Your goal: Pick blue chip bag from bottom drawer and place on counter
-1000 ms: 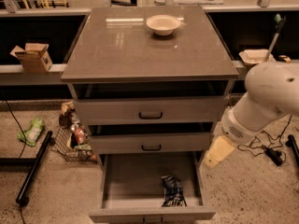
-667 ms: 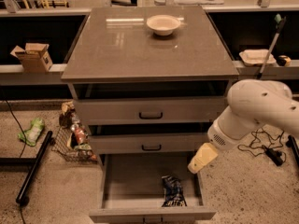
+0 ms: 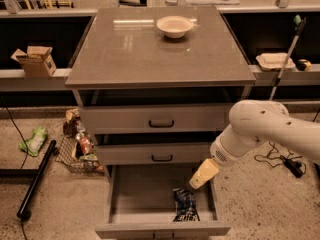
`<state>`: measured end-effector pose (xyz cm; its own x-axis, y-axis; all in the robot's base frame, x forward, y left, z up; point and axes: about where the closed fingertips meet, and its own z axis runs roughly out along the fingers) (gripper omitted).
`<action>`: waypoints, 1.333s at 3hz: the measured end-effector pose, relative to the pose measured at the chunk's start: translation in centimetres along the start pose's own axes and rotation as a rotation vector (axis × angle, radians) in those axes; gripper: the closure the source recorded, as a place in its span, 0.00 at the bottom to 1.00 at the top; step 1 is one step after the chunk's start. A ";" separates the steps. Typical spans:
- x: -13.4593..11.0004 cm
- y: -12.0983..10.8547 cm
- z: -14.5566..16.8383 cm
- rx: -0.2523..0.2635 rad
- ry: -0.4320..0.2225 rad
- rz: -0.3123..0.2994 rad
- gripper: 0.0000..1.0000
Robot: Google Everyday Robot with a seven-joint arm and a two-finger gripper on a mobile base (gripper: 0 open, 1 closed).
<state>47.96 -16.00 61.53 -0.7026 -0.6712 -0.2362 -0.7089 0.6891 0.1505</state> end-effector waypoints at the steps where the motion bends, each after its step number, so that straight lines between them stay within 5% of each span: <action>1: -0.5 -1.9 2.7 0.006 0.000 0.008 0.00; 3: -1.3 -9.3 12.8 0.049 0.056 0.106 0.00; 4: -0.2 -11.0 17.5 0.049 0.080 0.187 0.00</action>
Offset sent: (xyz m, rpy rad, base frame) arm 0.1059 -0.0247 -0.1432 -0.0578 0.0166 -0.1027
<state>57.00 -18.67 43.15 -0.8258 -0.5484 -0.1314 -0.5630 0.8150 0.1369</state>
